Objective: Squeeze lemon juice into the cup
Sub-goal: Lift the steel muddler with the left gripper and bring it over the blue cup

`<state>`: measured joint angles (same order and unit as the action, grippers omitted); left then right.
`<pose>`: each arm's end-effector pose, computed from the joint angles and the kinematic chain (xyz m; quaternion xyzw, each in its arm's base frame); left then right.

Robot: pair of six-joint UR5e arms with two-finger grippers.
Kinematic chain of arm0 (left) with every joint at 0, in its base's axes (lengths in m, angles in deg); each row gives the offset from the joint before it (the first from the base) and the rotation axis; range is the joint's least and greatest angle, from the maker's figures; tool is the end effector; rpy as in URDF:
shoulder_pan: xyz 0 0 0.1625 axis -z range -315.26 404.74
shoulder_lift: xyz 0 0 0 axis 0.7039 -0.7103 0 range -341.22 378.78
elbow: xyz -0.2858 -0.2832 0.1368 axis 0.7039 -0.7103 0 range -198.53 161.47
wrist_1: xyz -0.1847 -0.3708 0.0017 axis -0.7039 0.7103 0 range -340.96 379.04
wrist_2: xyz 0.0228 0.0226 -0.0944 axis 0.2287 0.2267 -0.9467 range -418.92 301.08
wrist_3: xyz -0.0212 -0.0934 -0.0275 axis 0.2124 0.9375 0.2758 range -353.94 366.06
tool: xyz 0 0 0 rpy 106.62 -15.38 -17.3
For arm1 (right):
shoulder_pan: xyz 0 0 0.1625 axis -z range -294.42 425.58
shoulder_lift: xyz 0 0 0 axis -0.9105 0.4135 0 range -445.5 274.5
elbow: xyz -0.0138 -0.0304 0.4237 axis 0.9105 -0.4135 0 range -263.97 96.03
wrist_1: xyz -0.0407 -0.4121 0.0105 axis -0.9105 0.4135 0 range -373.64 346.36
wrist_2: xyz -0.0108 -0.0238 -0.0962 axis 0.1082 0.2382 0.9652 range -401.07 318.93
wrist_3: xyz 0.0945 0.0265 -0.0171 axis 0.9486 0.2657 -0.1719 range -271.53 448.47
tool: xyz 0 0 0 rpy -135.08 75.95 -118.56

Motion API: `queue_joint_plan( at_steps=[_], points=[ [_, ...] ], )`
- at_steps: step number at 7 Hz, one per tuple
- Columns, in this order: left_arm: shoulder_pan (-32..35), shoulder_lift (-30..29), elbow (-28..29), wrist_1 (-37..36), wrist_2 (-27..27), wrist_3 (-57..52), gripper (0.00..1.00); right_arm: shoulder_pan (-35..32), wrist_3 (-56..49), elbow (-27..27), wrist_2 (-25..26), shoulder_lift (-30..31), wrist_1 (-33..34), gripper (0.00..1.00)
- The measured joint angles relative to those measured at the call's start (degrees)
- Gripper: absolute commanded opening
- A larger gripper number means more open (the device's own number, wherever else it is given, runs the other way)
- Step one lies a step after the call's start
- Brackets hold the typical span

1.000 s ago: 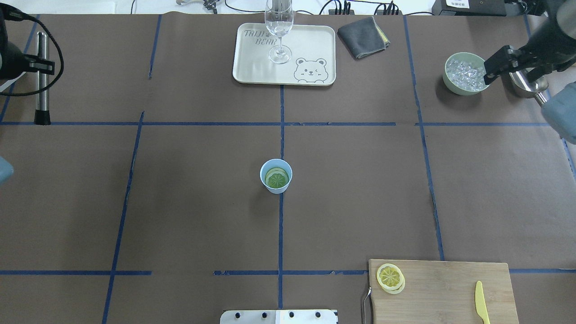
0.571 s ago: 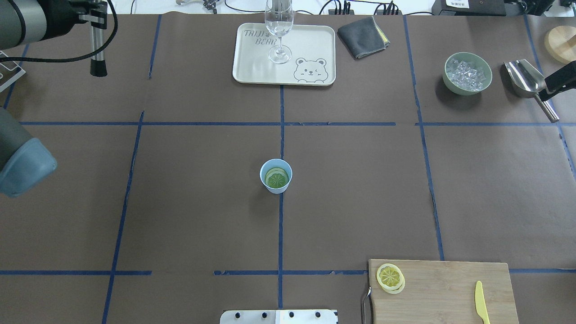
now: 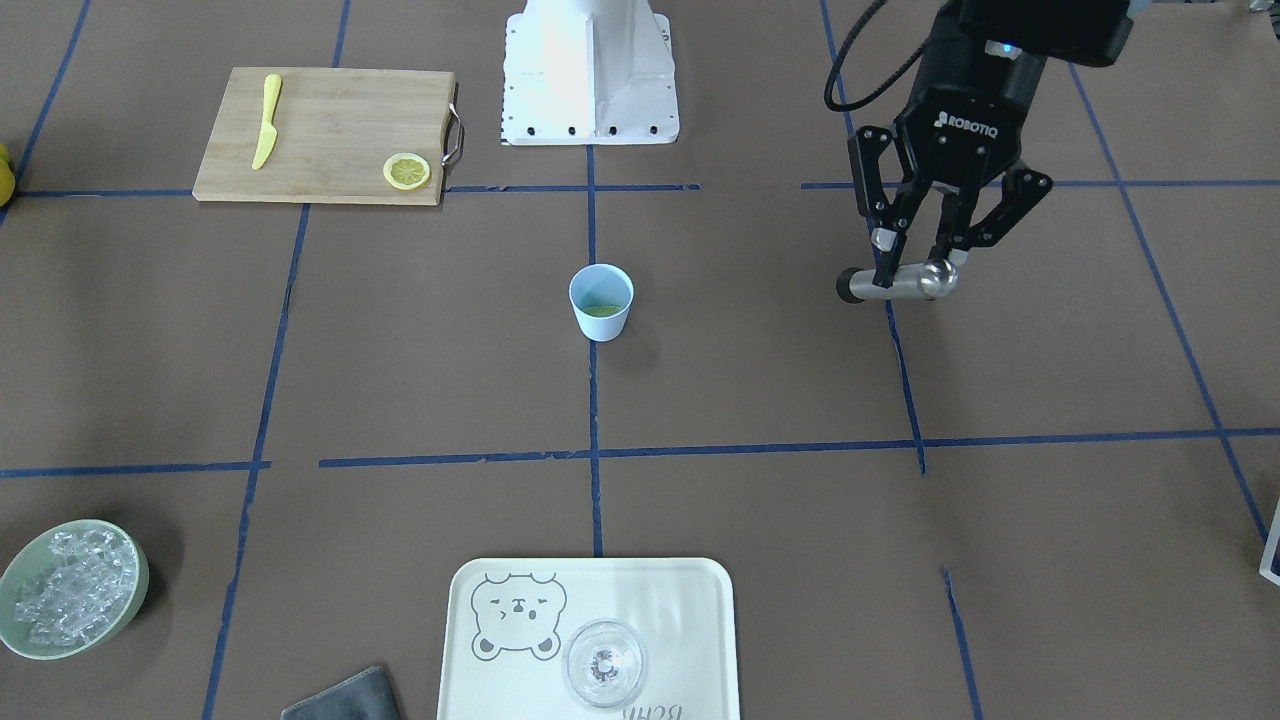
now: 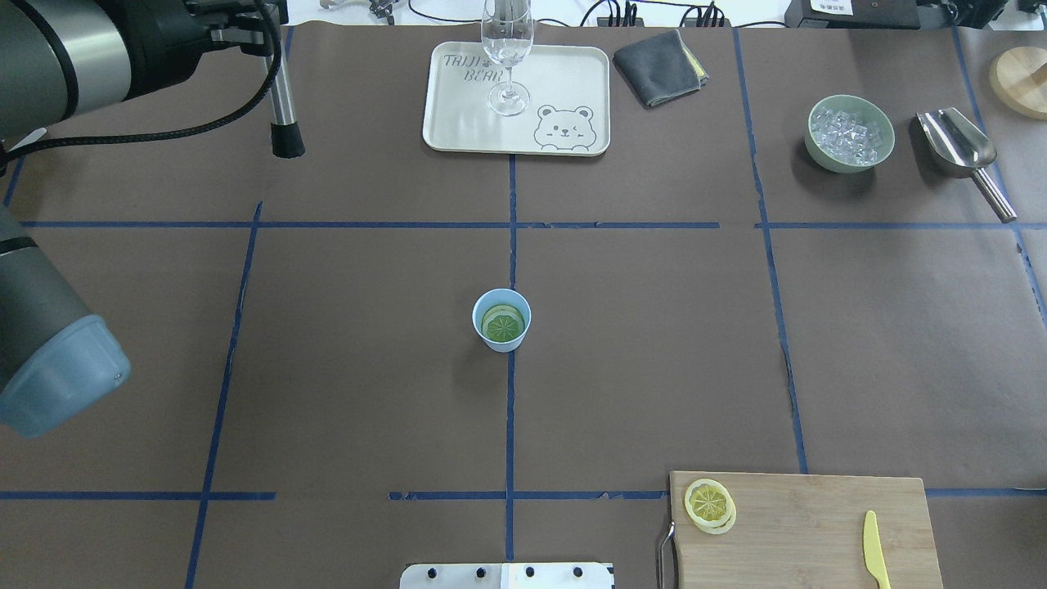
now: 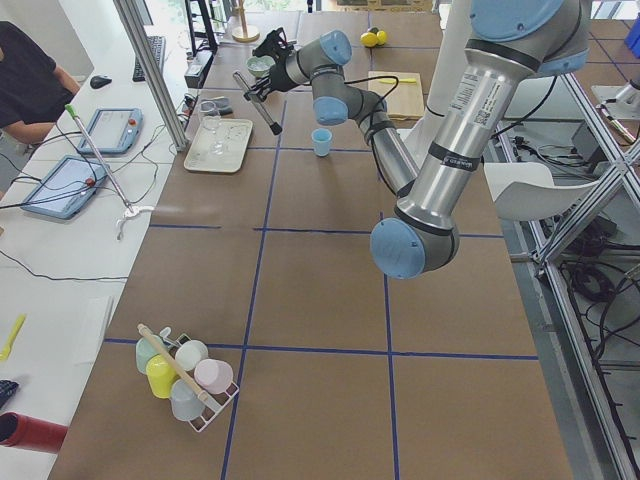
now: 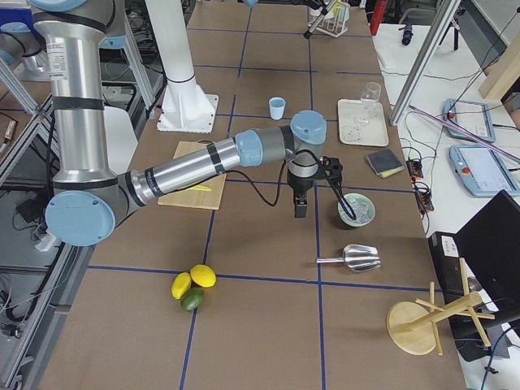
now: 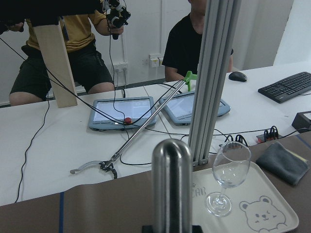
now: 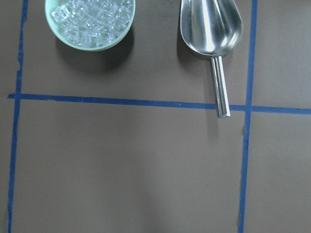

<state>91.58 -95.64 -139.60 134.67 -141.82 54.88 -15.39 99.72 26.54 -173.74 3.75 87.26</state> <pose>0.2433 -0.4724 0.1430 0.4847 0.4341 -0.0776 0.7554 -0.0107 -0.4867 0.4995 0.0190 -0.3714 -0.0150 0.9281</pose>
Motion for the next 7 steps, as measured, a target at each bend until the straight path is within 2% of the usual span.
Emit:
queue_joint_plan(
  at_steps=[2, 4, 5, 7],
  points=[
    [-6.3, -0.3, -1.2, 0.1, 11.1, 1.8, 0.00, -2.9, -4.8, -0.8, -0.1, 1.9, 0.0, 1.00],
    [-13.0, -1.6, -0.9, 0.8, 20.2, 5.1, 0.00, -6.3, -12.7, -4.6, -0.1, 2.8, 0.0, 1.00],
    [-15.7, -1.9, -0.4, 3.2, 23.7, 7.0, 0.00, -7.7, -16.1, -6.7, 0.0, 2.7, 0.0, 1.00],
    [-21.5, -2.1, 4.4, 13.4, 32.9, 8.0, 0.00, -8.8, -17.7, -9.1, -1.0, 2.2, -1.8, 1.00]
  ],
)
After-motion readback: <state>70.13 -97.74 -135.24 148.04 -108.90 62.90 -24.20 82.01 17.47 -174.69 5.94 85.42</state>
